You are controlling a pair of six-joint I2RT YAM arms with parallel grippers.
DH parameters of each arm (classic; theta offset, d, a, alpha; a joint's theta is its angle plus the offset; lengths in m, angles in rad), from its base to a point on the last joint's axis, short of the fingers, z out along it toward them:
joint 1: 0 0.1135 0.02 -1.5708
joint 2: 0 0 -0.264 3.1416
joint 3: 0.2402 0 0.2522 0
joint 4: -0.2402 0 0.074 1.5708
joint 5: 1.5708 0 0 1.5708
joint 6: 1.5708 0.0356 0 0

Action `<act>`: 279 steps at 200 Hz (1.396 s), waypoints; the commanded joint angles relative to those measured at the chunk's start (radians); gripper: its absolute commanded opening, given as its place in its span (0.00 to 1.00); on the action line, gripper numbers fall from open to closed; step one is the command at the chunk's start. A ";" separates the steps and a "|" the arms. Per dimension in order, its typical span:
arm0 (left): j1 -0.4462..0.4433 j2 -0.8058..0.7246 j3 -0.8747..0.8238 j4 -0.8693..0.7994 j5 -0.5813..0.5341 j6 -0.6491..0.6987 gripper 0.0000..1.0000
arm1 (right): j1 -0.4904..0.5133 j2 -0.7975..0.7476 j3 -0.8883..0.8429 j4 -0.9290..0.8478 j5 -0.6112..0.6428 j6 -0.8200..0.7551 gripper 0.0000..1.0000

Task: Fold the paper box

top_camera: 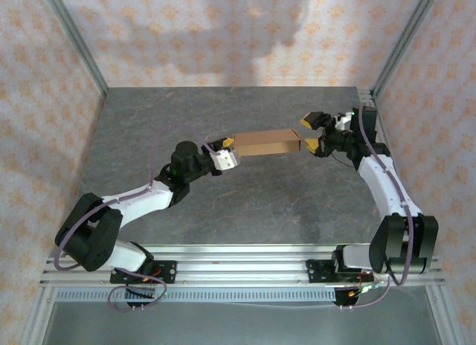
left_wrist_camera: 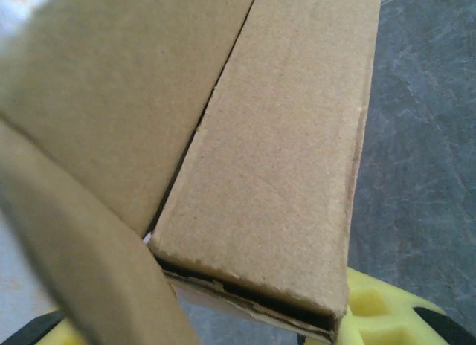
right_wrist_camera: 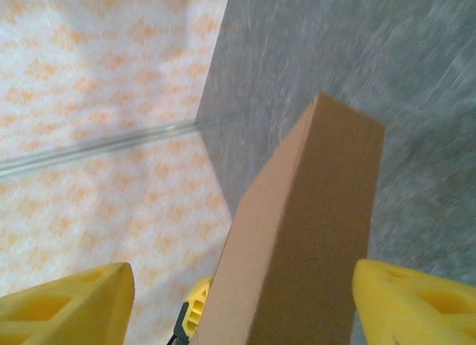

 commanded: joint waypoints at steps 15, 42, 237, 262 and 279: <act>0.050 -0.007 0.048 -0.149 0.114 -0.115 0.41 | -0.032 -0.109 0.050 -0.118 0.241 -0.225 0.81; 0.078 0.003 0.081 -0.270 0.168 -0.147 0.41 | -0.032 -0.184 0.049 -0.110 0.336 -0.454 0.78; 0.143 0.228 0.403 -0.918 0.328 -0.102 0.38 | 0.188 -0.178 0.107 -0.487 0.303 -1.221 0.75; 0.136 0.226 0.396 -0.893 0.309 -0.128 0.39 | 0.226 -0.153 0.085 -0.415 0.369 -1.064 0.76; 0.134 0.227 0.405 -0.912 0.313 -0.132 0.39 | 0.241 -0.185 0.031 -0.316 0.375 -0.939 0.77</act>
